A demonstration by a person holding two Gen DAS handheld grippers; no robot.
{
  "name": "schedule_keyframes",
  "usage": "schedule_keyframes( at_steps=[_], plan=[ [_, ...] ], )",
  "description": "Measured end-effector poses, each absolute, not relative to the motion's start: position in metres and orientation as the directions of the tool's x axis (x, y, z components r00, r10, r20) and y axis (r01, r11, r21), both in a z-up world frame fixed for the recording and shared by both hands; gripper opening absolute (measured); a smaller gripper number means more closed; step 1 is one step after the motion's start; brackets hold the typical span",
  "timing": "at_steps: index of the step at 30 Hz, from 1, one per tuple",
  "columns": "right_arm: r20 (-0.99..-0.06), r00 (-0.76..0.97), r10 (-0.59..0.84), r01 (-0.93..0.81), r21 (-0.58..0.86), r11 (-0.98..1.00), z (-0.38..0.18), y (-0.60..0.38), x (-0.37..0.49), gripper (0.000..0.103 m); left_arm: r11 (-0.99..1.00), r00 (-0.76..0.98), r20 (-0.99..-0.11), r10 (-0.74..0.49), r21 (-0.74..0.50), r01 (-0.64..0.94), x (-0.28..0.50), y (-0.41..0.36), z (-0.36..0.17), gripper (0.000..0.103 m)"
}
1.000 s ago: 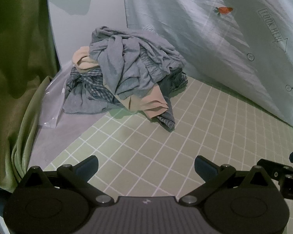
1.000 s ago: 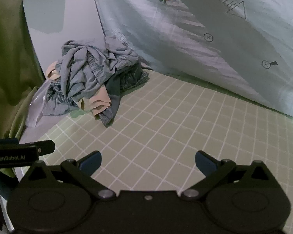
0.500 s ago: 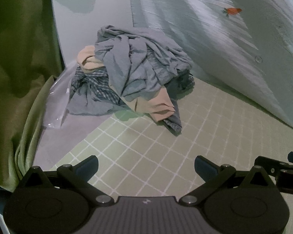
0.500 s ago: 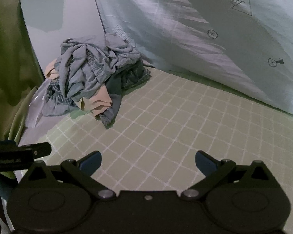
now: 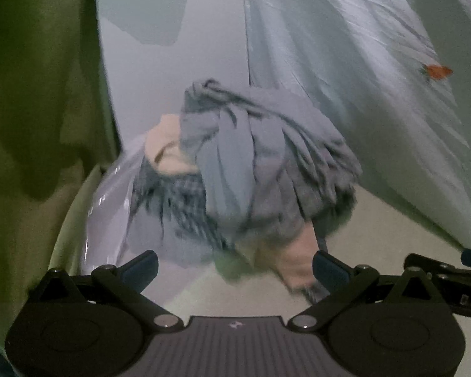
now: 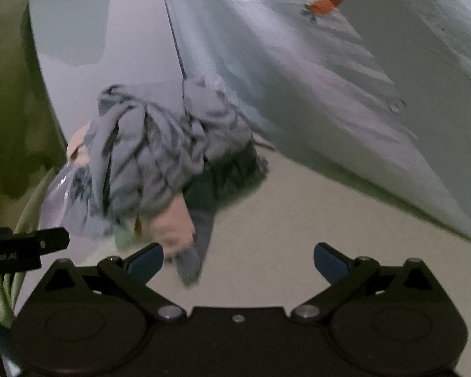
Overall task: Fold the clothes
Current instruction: 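Grasp the grey sweatpants on the pile with both grippers and lift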
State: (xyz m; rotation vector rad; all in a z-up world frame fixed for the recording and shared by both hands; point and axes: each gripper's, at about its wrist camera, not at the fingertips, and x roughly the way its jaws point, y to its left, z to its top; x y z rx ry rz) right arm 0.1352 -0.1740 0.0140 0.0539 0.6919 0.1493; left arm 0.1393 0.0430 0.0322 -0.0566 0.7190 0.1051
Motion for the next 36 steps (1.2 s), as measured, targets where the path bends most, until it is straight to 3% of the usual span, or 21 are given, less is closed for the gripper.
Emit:
schedule_keyframes(
  at_steps=[4,8,13,15,18,22,27,36],
  plan=[
    [-0.594,0.791,0.147,-0.129,0.074,0.989,0.022,-0.153,0.182,0.102,0.996,0.753,-0.657,0.032,-0.038,-0.076,0.188,0.051,0.034,0.101],
    [-0.57,0.806,0.159,-0.144,0.072,0.987,0.024,-0.132,0.228,0.09,0.996,0.747,-0.665,-0.001,-0.068,-0.059,0.227,0.057,0.028,0.09],
    [-0.593,0.784,0.183,-0.181,0.064,0.981,0.009,-0.111,0.28,0.077,0.994,0.735,-0.677,-0.03,-0.095,-0.047,0.247,0.061,0.018,0.07],
    [-0.612,0.763,0.209,-0.204,0.078,0.976,0.0,-0.105,0.293,0.07,0.993,0.731,-0.681,-0.041,-0.106,-0.043,0.255,0.063,0.014,0.054],
    [-0.639,0.73,0.242,-0.247,0.084,0.965,-0.012,-0.094,0.306,0.057,0.992,0.724,-0.687,-0.059,-0.123,-0.036,0.267,0.065,0.007,0.042],
    [-0.65,0.715,0.258,-0.275,0.077,0.958,-0.023,-0.087,0.306,0.004,0.991,0.722,-0.689,-0.069,-0.127,-0.027,0.277,0.066,0.003,0.023],
    [-0.591,0.775,0.222,-0.249,0.038,0.968,-0.015,-0.101,0.277,0.002,0.994,0.754,-0.655,-0.045,-0.107,-0.033,0.26,0.067,0.018,0.007],
    [-0.48,0.877,0.032,-0.056,-0.036,0.998,0.014,-0.187,0.182,0.002,0.996,0.801,-0.595,-0.067,-0.093,0.014,0.192,0.043,0.049,0.001]
  ],
)
